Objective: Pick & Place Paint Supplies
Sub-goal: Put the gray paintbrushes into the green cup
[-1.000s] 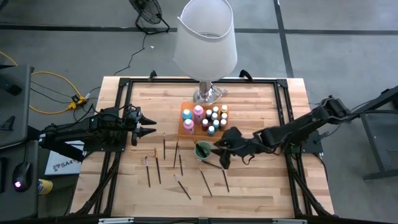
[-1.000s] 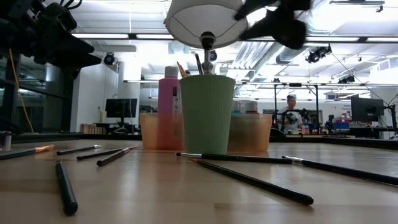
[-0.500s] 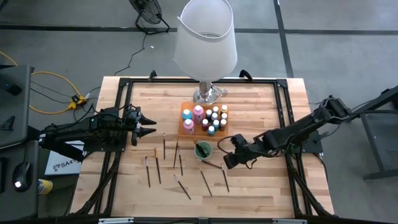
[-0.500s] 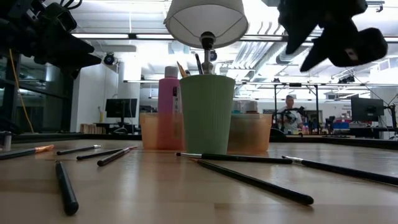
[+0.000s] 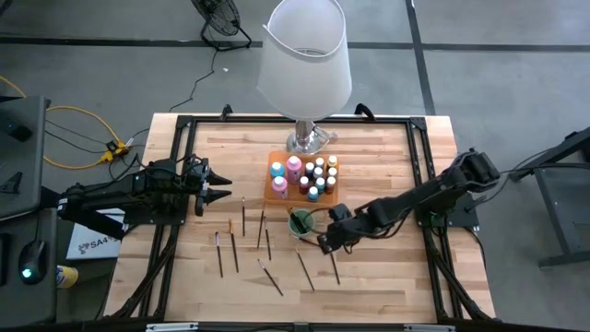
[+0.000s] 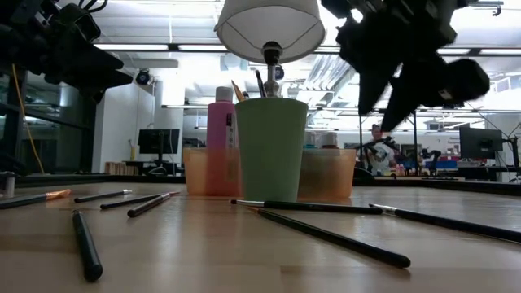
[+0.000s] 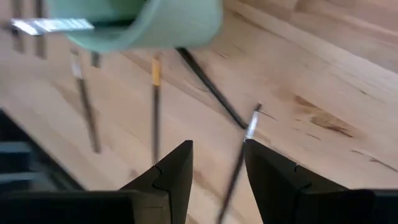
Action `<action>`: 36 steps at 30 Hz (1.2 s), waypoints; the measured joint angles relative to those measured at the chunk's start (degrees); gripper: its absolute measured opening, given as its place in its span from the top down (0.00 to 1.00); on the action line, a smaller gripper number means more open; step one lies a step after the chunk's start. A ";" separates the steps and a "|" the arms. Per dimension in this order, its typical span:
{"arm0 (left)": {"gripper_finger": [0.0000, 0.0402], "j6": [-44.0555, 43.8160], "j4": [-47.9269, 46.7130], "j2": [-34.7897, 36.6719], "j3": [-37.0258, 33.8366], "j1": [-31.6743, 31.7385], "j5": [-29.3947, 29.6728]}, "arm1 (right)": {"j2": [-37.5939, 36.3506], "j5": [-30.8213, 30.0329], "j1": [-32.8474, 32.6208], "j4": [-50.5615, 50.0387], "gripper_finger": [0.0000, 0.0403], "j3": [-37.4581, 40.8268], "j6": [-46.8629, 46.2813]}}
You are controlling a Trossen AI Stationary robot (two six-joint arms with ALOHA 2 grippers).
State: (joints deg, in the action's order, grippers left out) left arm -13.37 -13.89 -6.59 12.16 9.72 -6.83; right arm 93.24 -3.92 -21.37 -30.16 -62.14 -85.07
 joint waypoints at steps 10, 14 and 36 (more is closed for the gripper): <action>0.57 0.00 0.00 0.01 0.00 0.00 0.00 | 7.76 -1.94 -2.70 0.34 0.66 -0.29 4.05; 0.57 0.00 0.00 0.00 0.00 0.00 0.00 | 8.99 -1.94 -1.77 1.06 0.66 -0.29 3.84; 0.57 0.00 0.00 0.00 0.00 0.00 0.00 | 13.78 -5.81 -0.39 0.22 0.66 -0.56 4.16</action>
State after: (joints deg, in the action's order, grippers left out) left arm -13.37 -13.89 -6.59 12.16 9.72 -6.83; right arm 107.02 -9.73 -21.76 -29.94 -62.70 -80.91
